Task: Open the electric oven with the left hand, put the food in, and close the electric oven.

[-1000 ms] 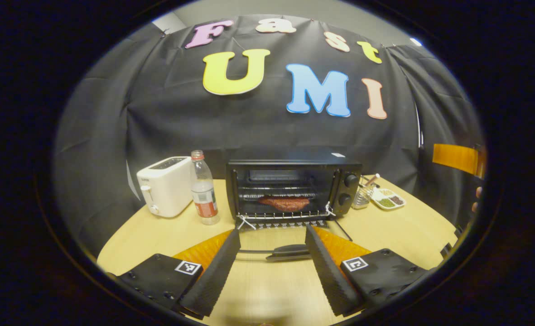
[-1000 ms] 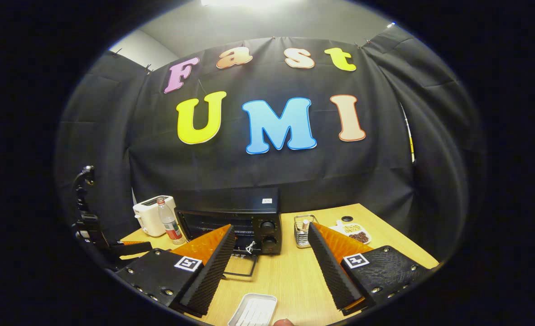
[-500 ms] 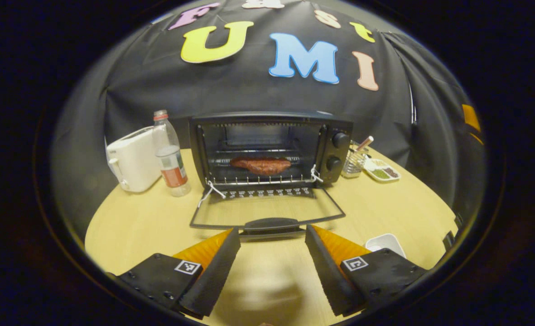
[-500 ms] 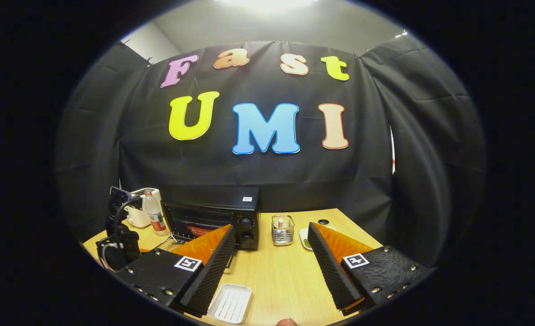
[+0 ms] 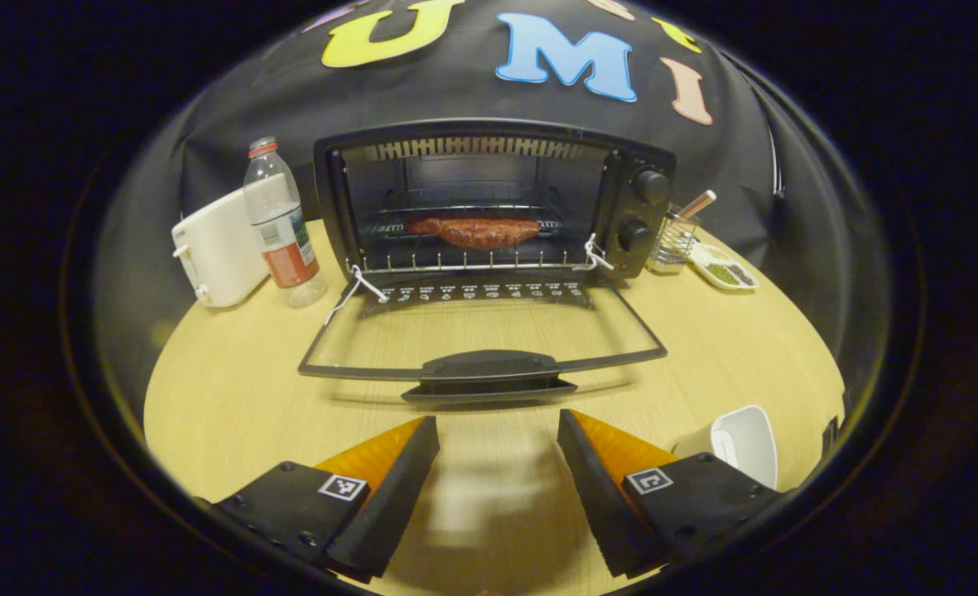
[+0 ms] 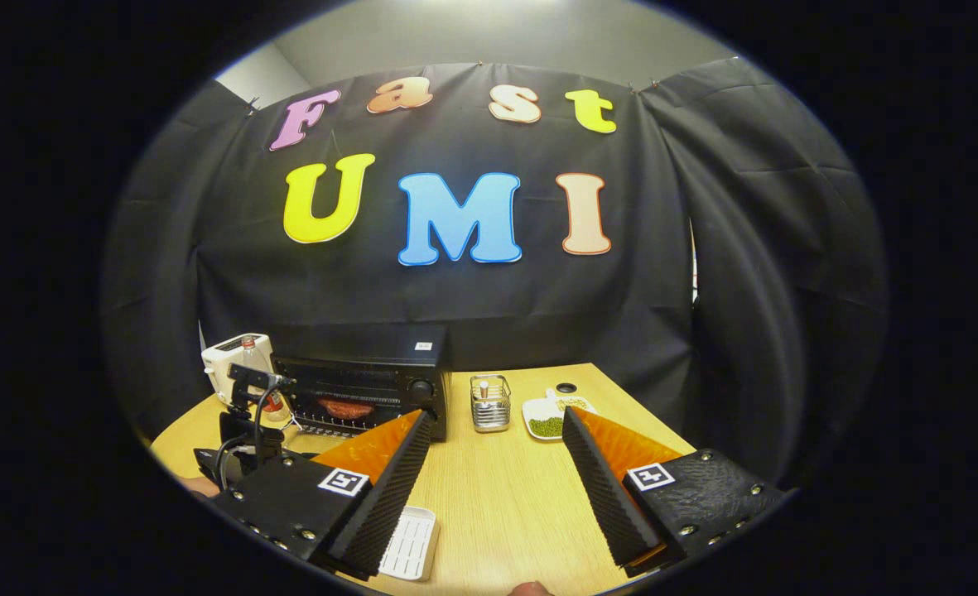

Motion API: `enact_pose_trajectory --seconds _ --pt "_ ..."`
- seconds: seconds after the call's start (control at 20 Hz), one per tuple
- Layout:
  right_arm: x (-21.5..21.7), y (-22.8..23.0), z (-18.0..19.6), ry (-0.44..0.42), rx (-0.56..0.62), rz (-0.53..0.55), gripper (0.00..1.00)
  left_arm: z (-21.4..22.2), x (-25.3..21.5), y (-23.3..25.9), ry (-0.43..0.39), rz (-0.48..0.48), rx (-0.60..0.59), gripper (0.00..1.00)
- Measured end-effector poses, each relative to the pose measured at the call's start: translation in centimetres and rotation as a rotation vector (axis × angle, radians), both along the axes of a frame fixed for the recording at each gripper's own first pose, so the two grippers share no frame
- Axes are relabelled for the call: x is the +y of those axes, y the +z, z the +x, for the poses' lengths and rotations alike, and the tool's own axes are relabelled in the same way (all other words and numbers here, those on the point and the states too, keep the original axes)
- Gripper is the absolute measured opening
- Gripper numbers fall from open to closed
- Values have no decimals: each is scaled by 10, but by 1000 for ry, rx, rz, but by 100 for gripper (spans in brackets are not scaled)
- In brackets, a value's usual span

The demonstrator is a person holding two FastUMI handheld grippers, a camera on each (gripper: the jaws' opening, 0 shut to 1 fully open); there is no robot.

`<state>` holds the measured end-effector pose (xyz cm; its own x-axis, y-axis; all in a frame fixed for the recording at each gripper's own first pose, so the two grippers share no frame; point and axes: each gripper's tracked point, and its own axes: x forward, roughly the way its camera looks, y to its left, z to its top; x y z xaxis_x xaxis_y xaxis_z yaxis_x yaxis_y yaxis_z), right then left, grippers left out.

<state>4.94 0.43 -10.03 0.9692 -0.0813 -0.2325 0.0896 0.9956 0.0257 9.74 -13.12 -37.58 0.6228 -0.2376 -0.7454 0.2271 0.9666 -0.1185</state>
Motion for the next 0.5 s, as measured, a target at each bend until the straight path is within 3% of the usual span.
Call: enact_pose_trajectory --seconds 0.4,0.5 --pt "19 2 1 63 2 -32 98 14 0 -15 -22 54 0 100" --pt "20 4 1 74 -3 -36 98 15 1 -15 -13 56 -4 92"
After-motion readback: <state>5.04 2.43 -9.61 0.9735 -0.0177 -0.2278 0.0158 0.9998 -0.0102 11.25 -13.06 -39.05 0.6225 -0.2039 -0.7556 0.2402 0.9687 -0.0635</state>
